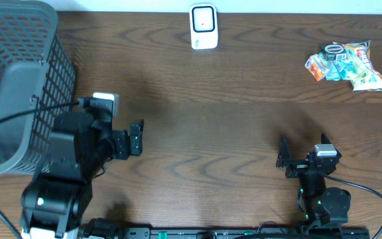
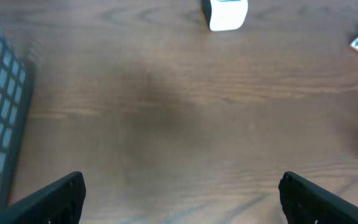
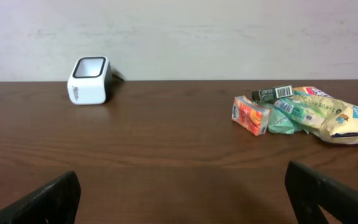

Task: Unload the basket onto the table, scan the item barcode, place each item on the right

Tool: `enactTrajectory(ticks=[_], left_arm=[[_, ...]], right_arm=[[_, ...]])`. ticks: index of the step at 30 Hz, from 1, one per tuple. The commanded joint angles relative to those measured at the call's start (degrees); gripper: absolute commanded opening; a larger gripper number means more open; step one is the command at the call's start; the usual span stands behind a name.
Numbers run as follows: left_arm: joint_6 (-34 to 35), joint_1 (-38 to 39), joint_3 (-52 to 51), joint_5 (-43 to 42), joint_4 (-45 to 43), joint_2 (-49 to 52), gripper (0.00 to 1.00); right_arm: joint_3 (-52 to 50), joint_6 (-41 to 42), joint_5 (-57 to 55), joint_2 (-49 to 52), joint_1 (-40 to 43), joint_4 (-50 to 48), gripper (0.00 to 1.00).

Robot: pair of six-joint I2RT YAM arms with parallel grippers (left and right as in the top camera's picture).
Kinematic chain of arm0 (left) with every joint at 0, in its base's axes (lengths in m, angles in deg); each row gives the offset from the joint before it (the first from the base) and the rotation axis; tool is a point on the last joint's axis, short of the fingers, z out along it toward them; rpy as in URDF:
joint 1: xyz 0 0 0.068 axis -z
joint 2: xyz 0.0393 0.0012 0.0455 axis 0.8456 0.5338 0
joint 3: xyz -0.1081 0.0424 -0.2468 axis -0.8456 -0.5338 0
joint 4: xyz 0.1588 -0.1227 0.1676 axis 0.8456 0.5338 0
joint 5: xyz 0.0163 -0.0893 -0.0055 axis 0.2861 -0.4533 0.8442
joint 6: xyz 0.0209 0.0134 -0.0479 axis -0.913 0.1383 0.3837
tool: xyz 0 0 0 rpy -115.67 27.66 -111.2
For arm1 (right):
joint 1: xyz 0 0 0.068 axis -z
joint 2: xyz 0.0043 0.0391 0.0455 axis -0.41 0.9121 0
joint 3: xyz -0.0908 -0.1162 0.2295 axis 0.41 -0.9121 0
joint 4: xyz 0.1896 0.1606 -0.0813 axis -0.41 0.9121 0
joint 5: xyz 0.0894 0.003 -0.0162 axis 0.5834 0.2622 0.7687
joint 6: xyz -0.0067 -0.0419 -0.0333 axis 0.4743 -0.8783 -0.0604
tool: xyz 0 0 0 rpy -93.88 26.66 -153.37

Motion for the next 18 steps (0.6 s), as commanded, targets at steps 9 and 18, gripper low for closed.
enactTrajectory(ticks=[9, 18], left_arm=[[-1.27, -7.48, -12.46, -5.44, -2.78, -14.38, 0.97], [-1.73, -7.63, -18.56, -4.94, -3.04, -29.05, 0.98]], right_arm=[[-0.20, -0.63, -0.26, -0.37, 0.28, 0.15, 0.99], [-0.20, -0.63, -0.26, -0.37, 0.28, 0.13, 0.99]])
